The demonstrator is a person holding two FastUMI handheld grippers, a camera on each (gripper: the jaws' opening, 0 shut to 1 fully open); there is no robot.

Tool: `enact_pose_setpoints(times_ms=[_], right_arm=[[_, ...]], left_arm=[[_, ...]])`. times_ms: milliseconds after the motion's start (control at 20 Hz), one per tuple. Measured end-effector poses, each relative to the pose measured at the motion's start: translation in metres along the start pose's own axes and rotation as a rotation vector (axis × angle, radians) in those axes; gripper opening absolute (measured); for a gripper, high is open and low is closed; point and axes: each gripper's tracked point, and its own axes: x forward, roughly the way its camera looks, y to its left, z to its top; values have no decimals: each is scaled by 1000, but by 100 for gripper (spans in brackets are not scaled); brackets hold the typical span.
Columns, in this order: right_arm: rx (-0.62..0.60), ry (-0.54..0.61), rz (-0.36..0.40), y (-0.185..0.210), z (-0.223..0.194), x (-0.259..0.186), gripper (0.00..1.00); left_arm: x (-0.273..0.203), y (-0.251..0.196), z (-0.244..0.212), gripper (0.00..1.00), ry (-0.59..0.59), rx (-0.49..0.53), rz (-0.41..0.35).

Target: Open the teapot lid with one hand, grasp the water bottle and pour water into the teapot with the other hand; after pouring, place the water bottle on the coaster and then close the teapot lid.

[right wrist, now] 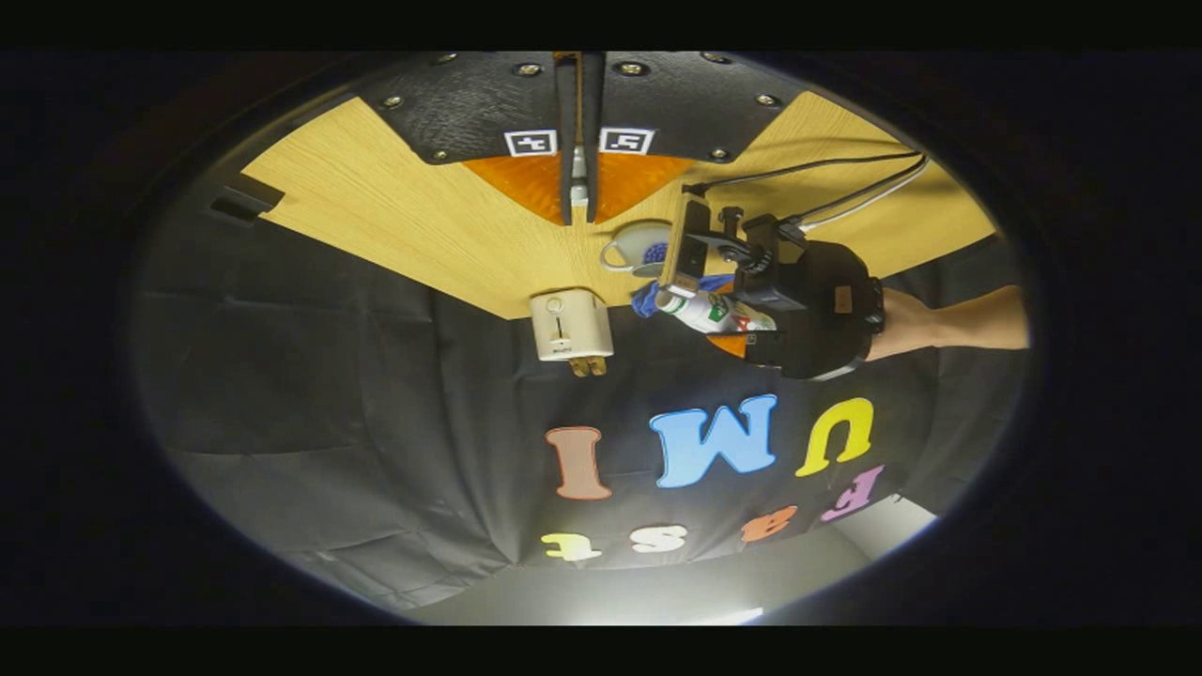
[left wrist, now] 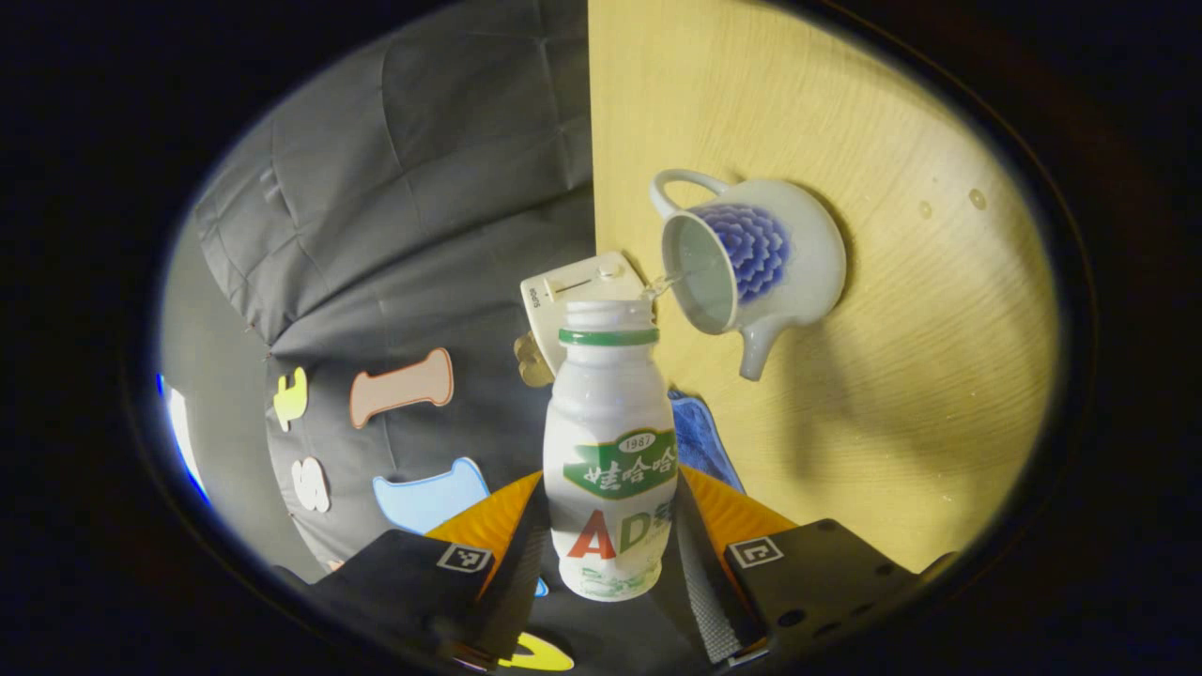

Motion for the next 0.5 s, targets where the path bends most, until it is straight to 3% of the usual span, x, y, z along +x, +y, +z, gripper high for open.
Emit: enact_pose_setpoints(times_ms=[50,100,500], right_arm=[[0,1,0,0,0,0,2],[0,2,0,0,0,-1,2],[19,5,5,-4,-2,-4,2]], left_arm=[[0,1,0,83,0,14,4],[1,3,1,77,1,30,14],[2,2,5,77,-3,61,14]])
